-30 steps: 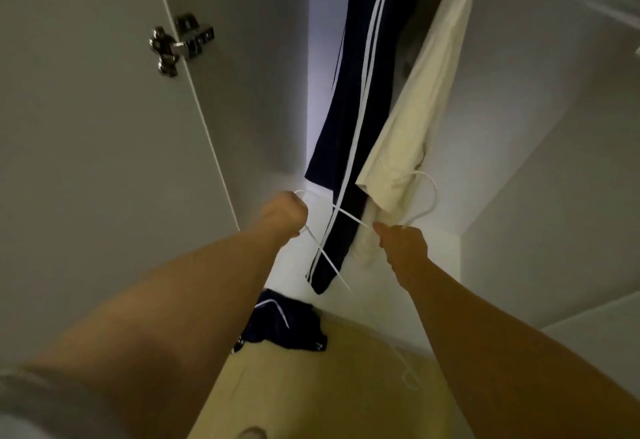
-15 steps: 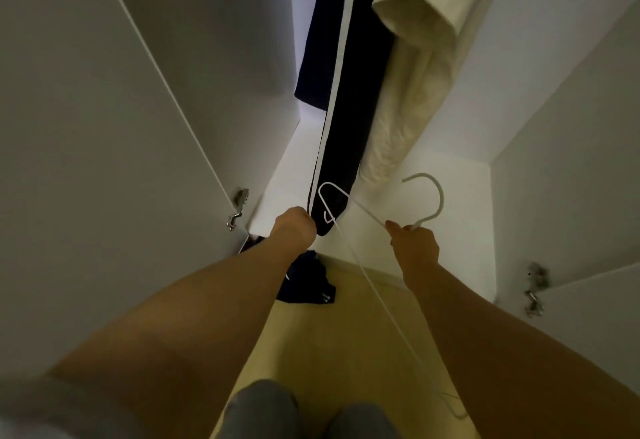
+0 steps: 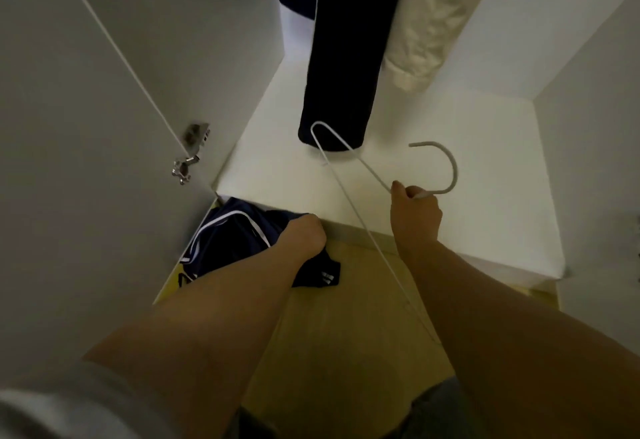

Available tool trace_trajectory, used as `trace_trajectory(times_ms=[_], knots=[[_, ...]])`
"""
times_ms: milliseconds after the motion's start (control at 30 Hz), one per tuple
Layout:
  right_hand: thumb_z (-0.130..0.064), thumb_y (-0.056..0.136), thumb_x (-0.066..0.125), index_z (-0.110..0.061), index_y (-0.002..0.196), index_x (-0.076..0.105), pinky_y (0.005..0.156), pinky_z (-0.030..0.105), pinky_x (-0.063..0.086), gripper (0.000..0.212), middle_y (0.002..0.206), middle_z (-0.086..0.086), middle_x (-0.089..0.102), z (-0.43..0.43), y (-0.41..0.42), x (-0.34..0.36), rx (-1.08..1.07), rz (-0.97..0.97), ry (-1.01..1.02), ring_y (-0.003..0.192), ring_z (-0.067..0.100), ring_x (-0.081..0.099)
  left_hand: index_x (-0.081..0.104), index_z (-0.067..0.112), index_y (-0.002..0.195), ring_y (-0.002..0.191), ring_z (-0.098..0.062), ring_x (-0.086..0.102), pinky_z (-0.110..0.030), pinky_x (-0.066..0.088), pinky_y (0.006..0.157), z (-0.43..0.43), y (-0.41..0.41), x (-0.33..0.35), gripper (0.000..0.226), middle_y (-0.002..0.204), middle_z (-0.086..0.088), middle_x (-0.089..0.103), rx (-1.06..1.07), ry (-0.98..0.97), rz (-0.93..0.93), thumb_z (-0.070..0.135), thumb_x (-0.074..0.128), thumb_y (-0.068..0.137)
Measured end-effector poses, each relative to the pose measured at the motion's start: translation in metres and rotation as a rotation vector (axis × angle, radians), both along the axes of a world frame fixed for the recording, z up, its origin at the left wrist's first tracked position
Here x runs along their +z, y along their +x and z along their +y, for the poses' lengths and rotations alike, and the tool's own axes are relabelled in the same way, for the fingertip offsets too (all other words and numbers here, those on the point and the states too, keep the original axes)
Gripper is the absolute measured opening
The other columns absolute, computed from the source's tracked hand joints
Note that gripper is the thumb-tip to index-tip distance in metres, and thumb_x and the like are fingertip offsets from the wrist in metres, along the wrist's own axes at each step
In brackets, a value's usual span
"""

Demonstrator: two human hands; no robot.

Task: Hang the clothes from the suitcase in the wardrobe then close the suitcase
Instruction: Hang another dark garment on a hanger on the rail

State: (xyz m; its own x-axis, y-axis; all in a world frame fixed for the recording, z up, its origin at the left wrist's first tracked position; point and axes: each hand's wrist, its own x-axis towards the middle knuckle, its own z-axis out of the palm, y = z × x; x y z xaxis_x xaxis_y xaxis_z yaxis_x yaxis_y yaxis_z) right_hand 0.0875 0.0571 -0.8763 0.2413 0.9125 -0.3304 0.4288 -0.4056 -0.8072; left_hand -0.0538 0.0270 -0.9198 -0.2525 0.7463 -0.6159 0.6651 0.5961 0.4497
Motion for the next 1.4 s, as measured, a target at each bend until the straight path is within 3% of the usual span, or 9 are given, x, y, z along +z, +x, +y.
trace_trajectory(times_ms=[233, 433, 500, 600, 700, 767, 867, 1100, 1400], knots=[[-0.024, 0.091, 0.049, -0.012, 0.061, 0.046, 0.056, 0.027, 0.034, 0.033, 0.058, 0.001, 0.042, 0.002, 0.006, -0.047, -0.137, 0.149, 0.011, 0.054, 0.012, 0.039, 0.021, 0.01, 0.149, 0.133, -0.031, 0.039, -0.036, 0.036, 0.109, -0.018, 0.022, -0.08, 0.048, 0.149, -0.014, 0.032, -0.301, -0.277, -0.007, 0.018, 0.031, 0.102], [-0.026, 0.091, 0.052, -0.016, 0.055, 0.048, 0.048, 0.026, 0.029, 0.037, 0.054, -0.001, 0.042, -0.002, 0.013, -0.065, -0.177, 0.228, -0.097, 0.049, 0.012, 0.036, -0.007, 0.007, 0.15, 0.147, -0.024, 0.006, -0.031, 0.01, 0.118, -0.02, 0.034, -0.108, 0.067, 0.159, -0.008, -0.002, -0.353, -0.566, -0.109, 0.038, 0.029, 0.102], [-0.025, 0.091, 0.052, -0.016, 0.056, 0.048, 0.047, 0.025, 0.029, 0.036, 0.054, -0.001, 0.04, 0.0, 0.015, -0.066, -0.161, 0.22, -0.103, 0.049, 0.011, 0.035, -0.002, 0.004, 0.15, 0.146, -0.025, 0.01, -0.032, 0.013, 0.118, -0.018, 0.036, -0.112, 0.064, 0.159, -0.01, 0.004, -0.237, -0.581, -0.154, 0.035, 0.028, 0.103], [-0.024, 0.09, 0.051, -0.015, 0.057, 0.048, 0.048, 0.024, 0.03, 0.035, 0.055, -0.001, 0.041, 0.003, 0.017, -0.063, -0.122, 0.175, -0.118, 0.05, 0.011, 0.036, 0.038, 0.001, 0.139, 0.128, -0.034, 0.044, -0.042, 0.038, 0.106, -0.015, 0.031, -0.106, 0.046, 0.139, -0.02, 0.044, 0.065, -0.291, -0.05, 0.026, 0.042, 0.1], [-0.023, 0.09, 0.05, -0.012, 0.062, 0.048, 0.051, 0.026, 0.031, 0.031, 0.059, 0.001, 0.041, 0.004, 0.014, -0.051, -0.099, 0.135, -0.147, 0.054, 0.012, 0.037, 0.053, 0.008, 0.073, 0.068, -0.021, 0.054, -0.032, 0.046, 0.056, -0.015, 0.012, -0.088, 0.026, 0.076, -0.01, 0.056, 0.26, -0.023, 0.049, 0.019, 0.049, 0.097], [-0.022, 0.091, 0.05, -0.01, 0.068, 0.05, 0.053, 0.026, 0.032, 0.025, 0.061, 0.002, 0.042, 0.004, 0.01, -0.025, -0.071, 0.137, -0.173, 0.055, 0.013, 0.037, 0.041, 0.011, 0.062, 0.056, -0.015, 0.046, -0.025, 0.034, 0.046, -0.014, -0.001, -0.058, 0.034, 0.064, -0.002, 0.046, 0.31, 0.014, 0.104, 0.017, 0.052, 0.094], [-0.021, 0.092, 0.048, -0.01, 0.067, 0.049, 0.054, 0.026, 0.034, 0.027, 0.061, 0.002, 0.044, 0.0, 0.005, 0.023, -0.026, 0.129, -0.2, 0.054, 0.014, 0.04, 0.057, 0.002, 0.09, 0.087, -0.029, 0.062, -0.03, 0.043, 0.061, -0.01, -0.013, 0.005, 0.01, 0.089, -0.011, 0.06, 0.274, -0.02, 0.158, 0.012, 0.055, 0.09], [-0.024, 0.093, 0.046, -0.013, 0.06, 0.04, 0.053, 0.025, 0.033, 0.034, 0.062, 0.0, 0.043, -0.011, -0.007, 0.178, 0.138, 0.036, -0.179, 0.055, 0.012, 0.039, 0.044, -0.002, 0.118, 0.108, -0.037, 0.056, -0.041, 0.047, 0.084, -0.016, -0.031, 0.191, 0.029, 0.117, -0.021, 0.056, 0.133, 0.122, 0.289, 0.001, 0.048, 0.09], [-0.017, 0.09, 0.051, -0.011, 0.057, 0.038, 0.05, 0.023, 0.032, 0.036, 0.058, 0.001, 0.042, -0.044, -0.01, 0.413, 0.224, 0.14, -0.084, 0.053, 0.012, 0.039, 0.038, -0.007, 0.126, 0.12, -0.041, 0.049, -0.041, 0.042, 0.097, -0.054, -0.049, 0.432, 0.035, 0.129, -0.026, 0.05, 0.495, 0.243, 0.206, -0.003, 0.043, 0.092]])
